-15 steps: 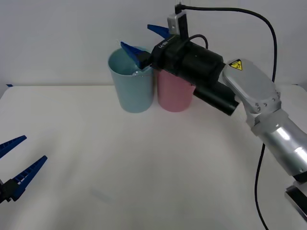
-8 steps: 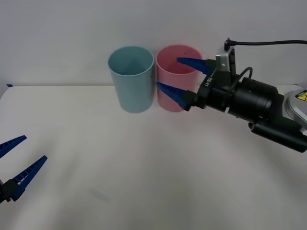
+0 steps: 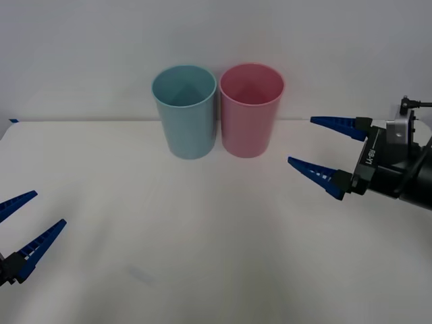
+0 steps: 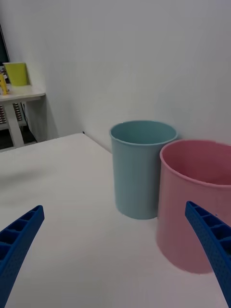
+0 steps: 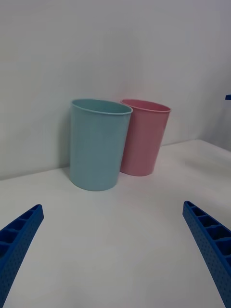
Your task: Grasp the object on the table and drop it into the matching bin: aluminum can to the light blue bin, PET bottle to the pink bin.
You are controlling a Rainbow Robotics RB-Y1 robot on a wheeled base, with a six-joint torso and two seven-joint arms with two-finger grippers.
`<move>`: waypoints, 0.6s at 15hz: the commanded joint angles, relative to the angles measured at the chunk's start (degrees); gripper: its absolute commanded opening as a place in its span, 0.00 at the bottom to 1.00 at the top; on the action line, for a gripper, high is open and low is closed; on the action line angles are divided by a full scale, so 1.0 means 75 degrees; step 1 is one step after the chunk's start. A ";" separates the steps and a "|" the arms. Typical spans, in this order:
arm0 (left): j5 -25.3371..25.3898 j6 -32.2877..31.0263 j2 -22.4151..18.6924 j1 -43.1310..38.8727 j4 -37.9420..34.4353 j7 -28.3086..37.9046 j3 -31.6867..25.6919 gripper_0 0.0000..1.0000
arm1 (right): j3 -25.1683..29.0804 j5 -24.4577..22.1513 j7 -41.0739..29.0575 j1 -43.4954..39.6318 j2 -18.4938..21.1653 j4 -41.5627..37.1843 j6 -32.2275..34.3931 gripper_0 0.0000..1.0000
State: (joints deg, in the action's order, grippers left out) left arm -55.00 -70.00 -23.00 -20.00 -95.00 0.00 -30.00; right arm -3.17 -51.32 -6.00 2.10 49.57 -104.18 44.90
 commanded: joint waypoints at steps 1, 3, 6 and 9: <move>0.0000 0.0000 0.0000 0.0000 0.0000 0.0000 0.0000 1.00 | 0.0716 -0.0013 0.0753 -0.0878 0.0001 0.0004 0.0212 1.00; 0.0000 0.0000 0.0000 0.0000 0.0000 0.0000 0.0000 1.00 | 0.1290 -0.0013 0.0823 -0.1546 0.0001 0.0004 0.0564 1.00; 0.0000 0.0000 0.0000 0.0000 0.0000 0.0000 0.0000 1.00 | 0.2122 -0.0024 0.0776 -0.2378 -0.0164 0.0004 0.1021 1.00; 0.0000 0.0000 0.0000 0.0000 0.0000 0.0000 0.0000 1.00 | 0.2731 -0.0036 0.0718 -0.2999 -0.0421 0.0016 0.1196 1.00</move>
State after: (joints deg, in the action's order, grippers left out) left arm -55.00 -70.00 -23.00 -20.00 -95.00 0.00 -30.00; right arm 16.24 -51.57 -0.48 -19.25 46.94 -104.10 53.62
